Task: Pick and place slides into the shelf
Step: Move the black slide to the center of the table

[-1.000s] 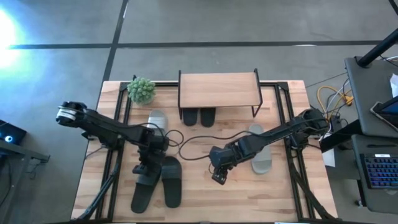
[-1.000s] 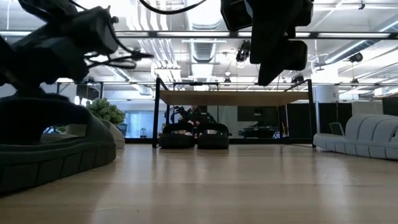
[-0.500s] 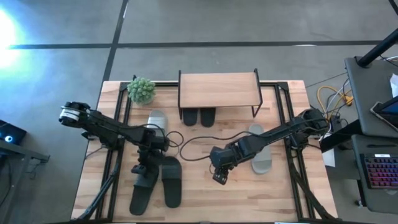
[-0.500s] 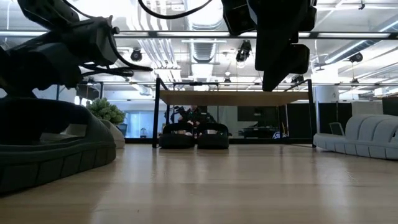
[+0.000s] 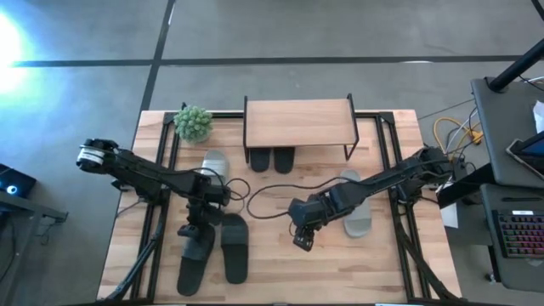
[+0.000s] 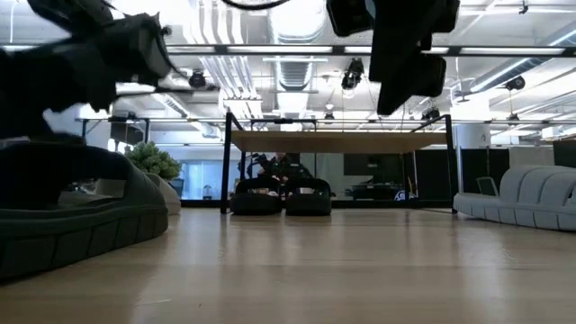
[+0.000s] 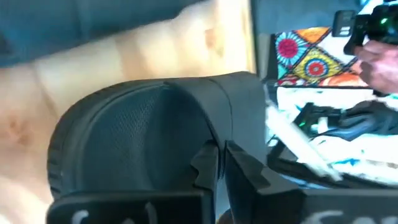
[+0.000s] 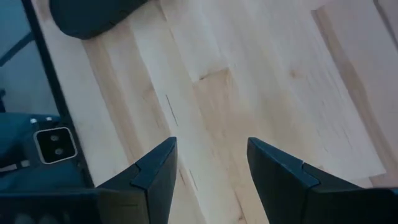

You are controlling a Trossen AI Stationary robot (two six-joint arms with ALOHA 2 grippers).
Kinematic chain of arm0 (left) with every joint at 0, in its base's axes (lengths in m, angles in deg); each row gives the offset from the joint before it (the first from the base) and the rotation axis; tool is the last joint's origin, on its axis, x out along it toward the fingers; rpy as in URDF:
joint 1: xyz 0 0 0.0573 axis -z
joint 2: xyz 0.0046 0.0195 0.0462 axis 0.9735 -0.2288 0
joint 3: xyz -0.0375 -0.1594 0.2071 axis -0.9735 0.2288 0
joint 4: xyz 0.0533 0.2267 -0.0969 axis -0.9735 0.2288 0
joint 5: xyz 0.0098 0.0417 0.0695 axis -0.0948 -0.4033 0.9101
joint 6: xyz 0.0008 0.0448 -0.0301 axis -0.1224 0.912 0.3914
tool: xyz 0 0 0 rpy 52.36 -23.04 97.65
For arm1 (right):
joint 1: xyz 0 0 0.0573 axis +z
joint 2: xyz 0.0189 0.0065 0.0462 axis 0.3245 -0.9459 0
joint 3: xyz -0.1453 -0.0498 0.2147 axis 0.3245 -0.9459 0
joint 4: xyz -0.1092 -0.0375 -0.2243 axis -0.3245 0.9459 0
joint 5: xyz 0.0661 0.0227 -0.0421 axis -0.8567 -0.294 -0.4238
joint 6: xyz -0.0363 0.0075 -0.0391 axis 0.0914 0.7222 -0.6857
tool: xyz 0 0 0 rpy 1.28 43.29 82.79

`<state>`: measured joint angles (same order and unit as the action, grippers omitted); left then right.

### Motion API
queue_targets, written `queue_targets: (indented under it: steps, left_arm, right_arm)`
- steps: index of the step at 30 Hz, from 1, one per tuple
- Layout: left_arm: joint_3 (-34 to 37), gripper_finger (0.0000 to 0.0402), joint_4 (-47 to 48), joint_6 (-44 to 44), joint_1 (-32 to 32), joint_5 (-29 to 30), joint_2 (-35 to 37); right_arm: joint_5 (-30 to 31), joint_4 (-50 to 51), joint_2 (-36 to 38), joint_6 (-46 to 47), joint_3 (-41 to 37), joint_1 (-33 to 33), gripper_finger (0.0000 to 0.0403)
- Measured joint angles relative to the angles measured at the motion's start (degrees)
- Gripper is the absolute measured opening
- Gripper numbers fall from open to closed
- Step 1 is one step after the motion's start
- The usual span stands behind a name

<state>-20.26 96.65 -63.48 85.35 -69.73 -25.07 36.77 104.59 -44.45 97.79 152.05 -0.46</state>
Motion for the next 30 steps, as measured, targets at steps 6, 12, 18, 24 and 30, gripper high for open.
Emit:
queue_targets:
  steps: [6,12,18,24,30]
  left_arm:
    - [-7.14,0.0001,3.96,-8.19,-0.04,-0.97,7.26]
    - [-16.02,0.0,3.19,-12.06,-1.24,-0.96,7.45]
    - [-24.72,0.0,-4.68,-9.7,-4.95,-1.14,-3.2]
    - [-33.58,0.0,-11.76,-8.55,-8.02,-3.52,-18.99]
    - [-44.85,0.0,-13.72,-5.51,-10.22,-6.03,-32.75]
  right_arm:
    - [2.55,2.01,4.86,0.53,-1.42,-0.13,0.0187]
    - [4.23,6.85,11.27,3.53,-5.29,-0.13,0.0187]
    - [6.22,7.98,19.88,9.3,-12.18,-0.12,0.0187]
    - [8.19,8.48,29.79,14.3,-19.76,0.05,0.0187]
    - [8.66,9.41,35.92,15.4,-24.03,0.27,0.0187]
